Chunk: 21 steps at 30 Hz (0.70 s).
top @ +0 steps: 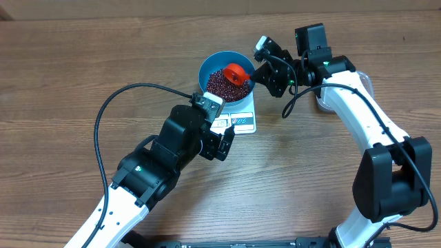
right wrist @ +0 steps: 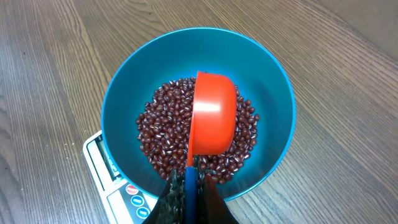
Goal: Scoop item into bowl and weigh 150g on scale
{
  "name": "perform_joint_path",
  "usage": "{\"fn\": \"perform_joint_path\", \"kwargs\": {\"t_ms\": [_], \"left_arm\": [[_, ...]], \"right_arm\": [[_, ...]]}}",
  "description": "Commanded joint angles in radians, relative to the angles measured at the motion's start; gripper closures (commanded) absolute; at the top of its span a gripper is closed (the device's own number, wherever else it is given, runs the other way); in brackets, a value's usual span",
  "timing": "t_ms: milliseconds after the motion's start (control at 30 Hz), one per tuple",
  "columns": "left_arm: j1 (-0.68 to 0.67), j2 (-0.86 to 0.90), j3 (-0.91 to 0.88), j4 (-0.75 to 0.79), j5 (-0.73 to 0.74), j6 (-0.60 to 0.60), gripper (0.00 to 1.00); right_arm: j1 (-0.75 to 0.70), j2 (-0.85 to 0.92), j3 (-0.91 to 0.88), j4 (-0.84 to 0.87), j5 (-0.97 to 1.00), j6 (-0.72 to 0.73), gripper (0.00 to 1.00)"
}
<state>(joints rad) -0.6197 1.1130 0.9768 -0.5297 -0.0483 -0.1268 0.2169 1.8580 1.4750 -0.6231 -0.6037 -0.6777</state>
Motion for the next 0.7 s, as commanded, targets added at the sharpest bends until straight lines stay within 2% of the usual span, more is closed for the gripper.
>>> {"fn": "perform_joint_path", "kwargs": {"t_ms": [0,667], "left_arm": [[0.004,-0.002,-0.006,0.006,0.015,0.008,0.01],[0.004,-0.002,-0.006,0.007,0.015,0.008,0.0]], "right_arm": [[-0.001,-0.033,0.026,-0.002,-0.021,-0.003,0.96],[-0.003,-0.033,0.026,-0.007,0.008,-0.003,0.96]]}}
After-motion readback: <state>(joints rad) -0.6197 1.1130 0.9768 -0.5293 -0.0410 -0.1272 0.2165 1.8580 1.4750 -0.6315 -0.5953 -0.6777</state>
